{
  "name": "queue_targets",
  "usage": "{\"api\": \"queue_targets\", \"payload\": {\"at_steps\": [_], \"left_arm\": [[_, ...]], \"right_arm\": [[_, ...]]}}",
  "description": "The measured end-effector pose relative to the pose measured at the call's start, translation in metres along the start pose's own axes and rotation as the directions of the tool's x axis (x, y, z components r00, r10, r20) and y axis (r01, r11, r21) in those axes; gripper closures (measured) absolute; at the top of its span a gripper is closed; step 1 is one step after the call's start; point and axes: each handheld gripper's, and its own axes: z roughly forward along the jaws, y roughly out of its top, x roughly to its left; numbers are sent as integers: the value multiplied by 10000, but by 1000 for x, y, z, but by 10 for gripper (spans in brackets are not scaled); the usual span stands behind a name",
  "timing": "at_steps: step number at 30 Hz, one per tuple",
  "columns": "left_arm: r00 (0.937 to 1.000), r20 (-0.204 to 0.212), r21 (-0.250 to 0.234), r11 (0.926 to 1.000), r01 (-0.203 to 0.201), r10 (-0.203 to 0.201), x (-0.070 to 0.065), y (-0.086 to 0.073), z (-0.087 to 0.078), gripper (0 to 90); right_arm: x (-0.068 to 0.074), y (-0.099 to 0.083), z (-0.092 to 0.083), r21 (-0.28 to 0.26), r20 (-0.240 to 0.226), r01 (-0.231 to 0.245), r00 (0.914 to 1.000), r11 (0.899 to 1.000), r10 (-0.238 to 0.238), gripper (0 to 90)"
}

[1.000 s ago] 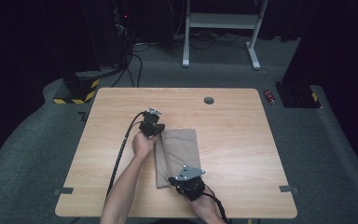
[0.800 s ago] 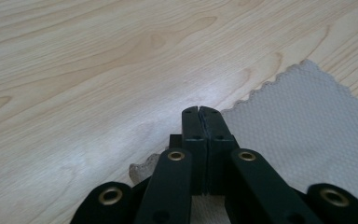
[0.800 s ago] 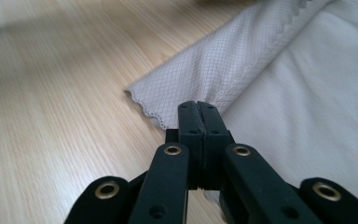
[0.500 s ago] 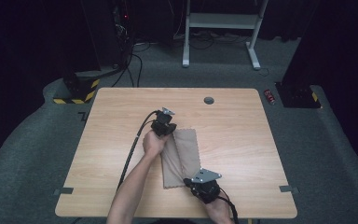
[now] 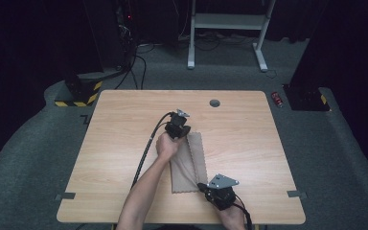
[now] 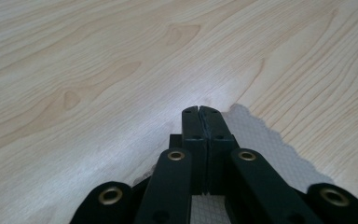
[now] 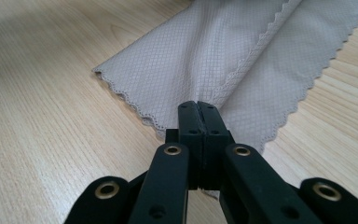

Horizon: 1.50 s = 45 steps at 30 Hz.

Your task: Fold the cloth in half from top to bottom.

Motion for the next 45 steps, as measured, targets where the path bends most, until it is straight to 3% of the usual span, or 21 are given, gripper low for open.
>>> {"api": "queue_targets", "payload": {"at_steps": [15,18,20,23,34,36,40,45], "left_arm": [[9994,200,85,9995,-290,288,-18,9,15,892],[9988,123,143,9988,-469,467,-21,11,19,890],[9992,68,138,9992,-384,383,-22,11,22,890],[9998,56,69,9998,-171,171,-20,12,22,890],[9985,436,33,9994,-346,344,-22,12,25,846],[9983,439,35,9993,-378,376,-22,12,23,767],[9993,47,-221,9990,-381,382,-20,12,5,603],[9959,-433,-155,9966,-805,797,-20,-4,-28,518]], "right_arm": [[-7,-10,-11,66,275,-217,9994,9997,215,896],[-8,-10,-11,181,288,-224,9993,9996,219,894],[-10,-11,-12,286,264,-266,9993,9992,258,894],[-10,-13,-13,418,190,-231,9996,9989,224,898],[-19,-8,-20,82,267,-362,9990,9993,359,880],[-22,-5,-18,150,249,-377,9990,9992,373,851],[-26,-2,-9,423,276,-335,9991,9985,324,770],[-33,2,-2,631,463,-272,9986,9976,243,719]]}}
